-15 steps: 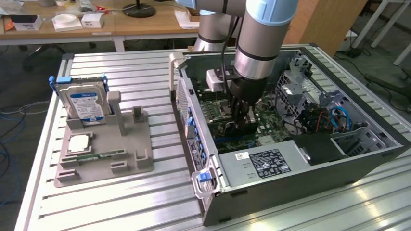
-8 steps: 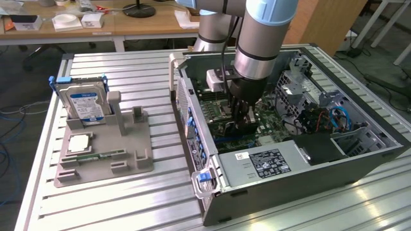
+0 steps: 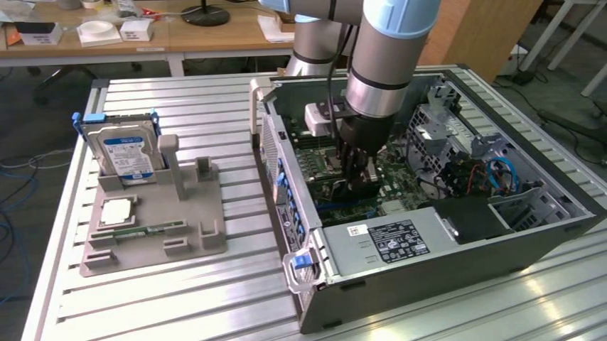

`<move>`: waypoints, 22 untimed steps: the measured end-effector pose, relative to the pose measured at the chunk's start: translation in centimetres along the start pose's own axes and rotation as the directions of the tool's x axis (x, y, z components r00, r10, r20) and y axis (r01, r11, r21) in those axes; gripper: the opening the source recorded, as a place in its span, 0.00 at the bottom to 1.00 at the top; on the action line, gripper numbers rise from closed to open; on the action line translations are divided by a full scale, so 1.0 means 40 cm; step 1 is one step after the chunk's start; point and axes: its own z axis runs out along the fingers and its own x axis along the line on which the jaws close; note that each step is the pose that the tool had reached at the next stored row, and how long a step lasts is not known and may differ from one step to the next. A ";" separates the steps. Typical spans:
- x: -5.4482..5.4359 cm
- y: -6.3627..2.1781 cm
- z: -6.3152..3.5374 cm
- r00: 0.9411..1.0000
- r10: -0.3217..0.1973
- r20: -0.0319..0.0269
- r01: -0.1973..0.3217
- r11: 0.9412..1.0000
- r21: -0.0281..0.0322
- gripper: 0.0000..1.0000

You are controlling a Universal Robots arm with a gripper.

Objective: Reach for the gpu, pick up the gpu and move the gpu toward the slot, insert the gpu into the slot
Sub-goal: 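Insert the gpu into the slot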

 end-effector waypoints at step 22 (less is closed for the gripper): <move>-0.006 0.005 0.004 1.000 -0.001 0.000 0.001 1.000 0.000 0.26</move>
